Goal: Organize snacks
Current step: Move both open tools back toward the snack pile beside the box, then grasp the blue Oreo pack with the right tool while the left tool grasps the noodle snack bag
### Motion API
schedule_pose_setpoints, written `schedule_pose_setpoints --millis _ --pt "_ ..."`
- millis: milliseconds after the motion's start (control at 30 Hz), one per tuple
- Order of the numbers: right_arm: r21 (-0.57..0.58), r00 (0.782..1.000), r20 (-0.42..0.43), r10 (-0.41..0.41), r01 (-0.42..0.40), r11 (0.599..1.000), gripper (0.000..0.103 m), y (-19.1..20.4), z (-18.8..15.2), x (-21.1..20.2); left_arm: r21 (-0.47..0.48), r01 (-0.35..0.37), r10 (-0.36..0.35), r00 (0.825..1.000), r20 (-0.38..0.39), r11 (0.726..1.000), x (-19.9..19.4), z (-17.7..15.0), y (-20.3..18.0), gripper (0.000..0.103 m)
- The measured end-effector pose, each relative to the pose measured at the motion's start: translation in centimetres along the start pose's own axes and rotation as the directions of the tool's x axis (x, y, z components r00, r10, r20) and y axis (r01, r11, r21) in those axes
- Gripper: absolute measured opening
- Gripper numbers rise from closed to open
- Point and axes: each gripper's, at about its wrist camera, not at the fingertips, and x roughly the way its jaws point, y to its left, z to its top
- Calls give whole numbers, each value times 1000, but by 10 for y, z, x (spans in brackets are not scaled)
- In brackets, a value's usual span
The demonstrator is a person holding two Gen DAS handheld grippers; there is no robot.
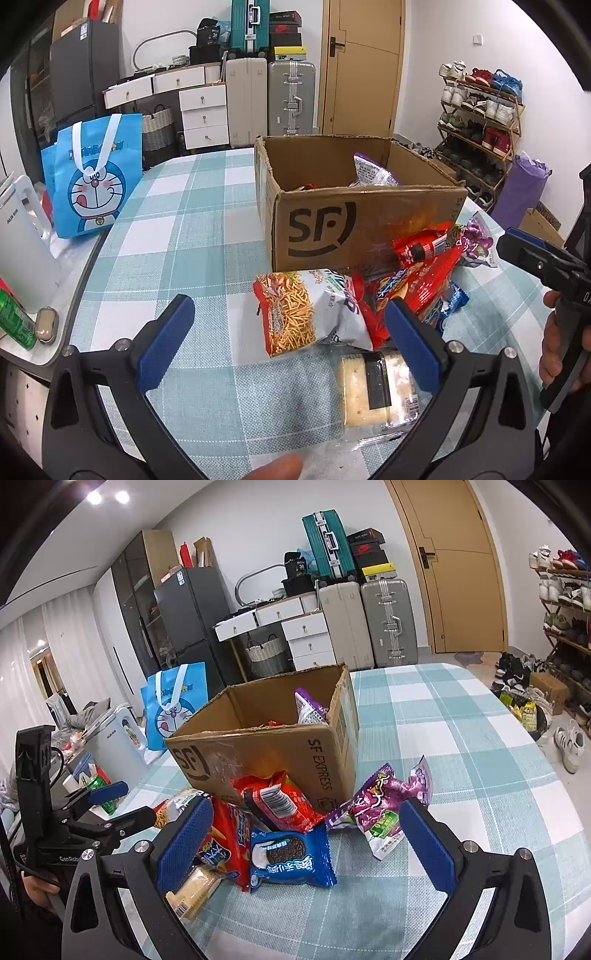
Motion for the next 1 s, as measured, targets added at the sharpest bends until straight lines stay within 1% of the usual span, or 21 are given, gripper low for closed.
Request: schedule_pose_setpoints --millis 500,833,933,1000 --pt "2 999 -43 9 -9 1000 102 -3 -6 12 -31 0 -1 999 -33 1000 14 -3 9 102" --pt "-13 990 -142 -8 7 1000 102 -4 -16 33 -32 5 -7 998 -59 999 27 -7 11 102" --pt "-29 988 -155 -16 12 1000 102 -3 -19 37 -41 17 -20 997 -76 999 32 -8 12 102" --pt "-35 987 -161 -9 4 999 102 -2 -20 39 -48 20 -24 996 -81 999 35 -9 13 100"
